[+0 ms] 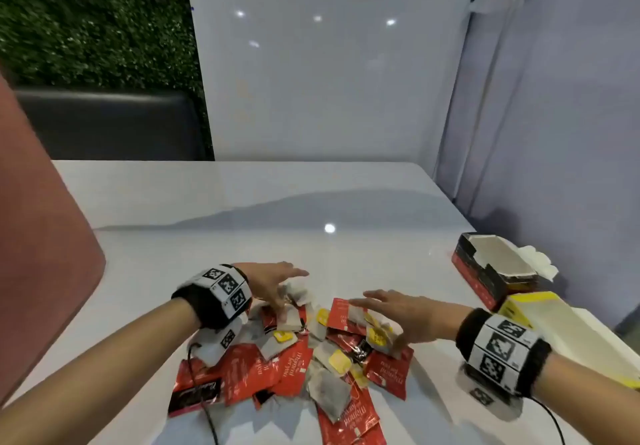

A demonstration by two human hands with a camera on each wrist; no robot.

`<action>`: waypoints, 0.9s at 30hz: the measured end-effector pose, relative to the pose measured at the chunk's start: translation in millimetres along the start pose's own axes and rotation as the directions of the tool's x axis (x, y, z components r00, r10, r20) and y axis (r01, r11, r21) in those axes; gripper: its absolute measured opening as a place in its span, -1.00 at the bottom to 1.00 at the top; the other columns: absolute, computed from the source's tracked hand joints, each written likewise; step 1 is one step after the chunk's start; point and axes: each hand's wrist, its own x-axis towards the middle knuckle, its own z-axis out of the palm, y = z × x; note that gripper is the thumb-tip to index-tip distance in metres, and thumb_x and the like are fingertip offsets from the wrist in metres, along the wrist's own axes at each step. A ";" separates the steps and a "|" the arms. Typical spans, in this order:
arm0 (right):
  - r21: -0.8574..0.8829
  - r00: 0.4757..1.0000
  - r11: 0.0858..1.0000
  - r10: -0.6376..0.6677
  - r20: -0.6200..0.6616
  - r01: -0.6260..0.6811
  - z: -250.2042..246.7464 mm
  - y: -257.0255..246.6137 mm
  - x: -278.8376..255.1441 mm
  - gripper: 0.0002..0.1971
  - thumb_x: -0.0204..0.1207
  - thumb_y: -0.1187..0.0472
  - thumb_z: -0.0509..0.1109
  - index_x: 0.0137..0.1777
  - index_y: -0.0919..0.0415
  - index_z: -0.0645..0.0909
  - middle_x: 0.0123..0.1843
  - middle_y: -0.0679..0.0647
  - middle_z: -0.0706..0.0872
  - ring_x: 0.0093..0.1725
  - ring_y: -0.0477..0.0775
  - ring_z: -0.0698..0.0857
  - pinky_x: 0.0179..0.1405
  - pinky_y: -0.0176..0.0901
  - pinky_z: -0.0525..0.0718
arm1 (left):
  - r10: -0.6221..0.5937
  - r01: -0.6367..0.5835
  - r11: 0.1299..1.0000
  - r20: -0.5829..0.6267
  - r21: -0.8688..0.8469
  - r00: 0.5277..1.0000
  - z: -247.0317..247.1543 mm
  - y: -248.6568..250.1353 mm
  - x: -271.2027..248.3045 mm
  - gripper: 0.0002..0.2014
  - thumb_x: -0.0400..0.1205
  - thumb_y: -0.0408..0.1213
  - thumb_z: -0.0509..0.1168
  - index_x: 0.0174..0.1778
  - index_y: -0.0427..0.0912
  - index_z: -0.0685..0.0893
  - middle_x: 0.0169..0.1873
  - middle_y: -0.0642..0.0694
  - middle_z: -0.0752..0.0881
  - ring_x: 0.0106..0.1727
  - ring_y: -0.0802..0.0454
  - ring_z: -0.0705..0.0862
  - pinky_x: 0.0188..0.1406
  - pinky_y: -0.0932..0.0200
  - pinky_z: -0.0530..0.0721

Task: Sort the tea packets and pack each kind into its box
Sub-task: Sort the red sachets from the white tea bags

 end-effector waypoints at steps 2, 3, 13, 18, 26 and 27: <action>0.015 1.000 1.000 0.001 -0.001 -0.001 8.5 -4.5 2.0 -0.01 0.39 0.21 0.53 0.63 -0.18 -0.10 0.67 0.02 0.05 0.61 0.14 0.15 0.50 0.23 0.35 | -0.010 0.010 0.999 0.008 0.051 1.000 10.3 3.3 2.4 -0.02 0.40 -0.21 0.54 0.63 0.05 0.06 0.62 -0.11 0.10 0.64 -0.12 0.07 0.59 -0.07 0.13; 0.016 1.000 1.000 0.005 -0.003 -0.005 13.2 -6.0 4.1 -0.04 0.40 0.23 0.52 0.63 -0.17 -0.06 0.66 0.02 0.08 0.60 0.15 0.19 0.48 0.23 0.38 | -0.014 0.013 0.998 0.014 0.069 1.000 15.6 3.6 5.1 -0.03 0.39 -0.22 0.54 0.63 0.06 0.08 0.61 -0.11 0.14 0.63 -0.12 0.09 0.57 -0.07 0.14; 0.057 0.948 0.998 -0.010 -0.318 0.030 23.0 5.8 6.8 -0.66 0.47 0.19 0.44 0.23 0.13 0.52 0.22 0.07 0.63 0.19 0.11 0.63 0.13 -0.05 0.64 | 0.130 -0.078 0.969 -0.217 0.235 0.967 27.2 0.8 12.5 -0.67 0.53 -0.34 0.33 0.23 -0.12 0.61 0.19 -0.18 0.62 0.24 -0.11 0.56 0.20 0.10 0.48; 0.363 0.882 0.918 0.033 -0.471 0.160 0.2 17.5 -20.4 -0.86 0.54 0.35 0.37 0.06 0.19 0.56 -0.08 0.00 0.70 -0.18 -0.16 0.75 -0.23 -0.33 0.70 | 0.190 -0.129 0.965 -0.268 0.228 0.944 32.4 5.1 9.6 -0.73 0.56 -0.41 0.27 0.17 -0.17 0.63 0.29 -0.15 0.50 0.26 -0.06 0.55 0.17 0.27 0.46; 0.624 0.877 0.742 0.104 -0.469 0.246 -45.0 32.9 -29.3 -0.82 0.45 0.40 0.46 -0.18 0.15 0.53 -0.06 0.31 0.74 -0.19 0.17 0.74 -0.35 -0.20 0.72 | 0.159 -0.139 0.983 -0.164 0.123 0.974 43.6 10.7 -11.7 -0.40 0.48 -0.19 0.46 0.46 -0.06 0.49 0.45 -0.03 0.45 0.44 -0.02 0.42 0.38 0.17 0.36; 0.617 0.892 0.757 0.106 -0.439 0.214 -50.2 31.8 -21.6 -0.83 0.47 0.41 0.43 -0.16 0.16 0.52 -0.11 0.26 0.73 -0.23 0.13 0.72 -0.36 -0.23 0.73 | 0.166 -0.138 0.977 -0.173 0.162 0.971 44.1 11.6 -12.1 -0.42 0.50 -0.22 0.43 0.47 -0.08 0.48 0.47 -0.04 0.44 0.44 -0.02 0.43 0.37 0.18 0.36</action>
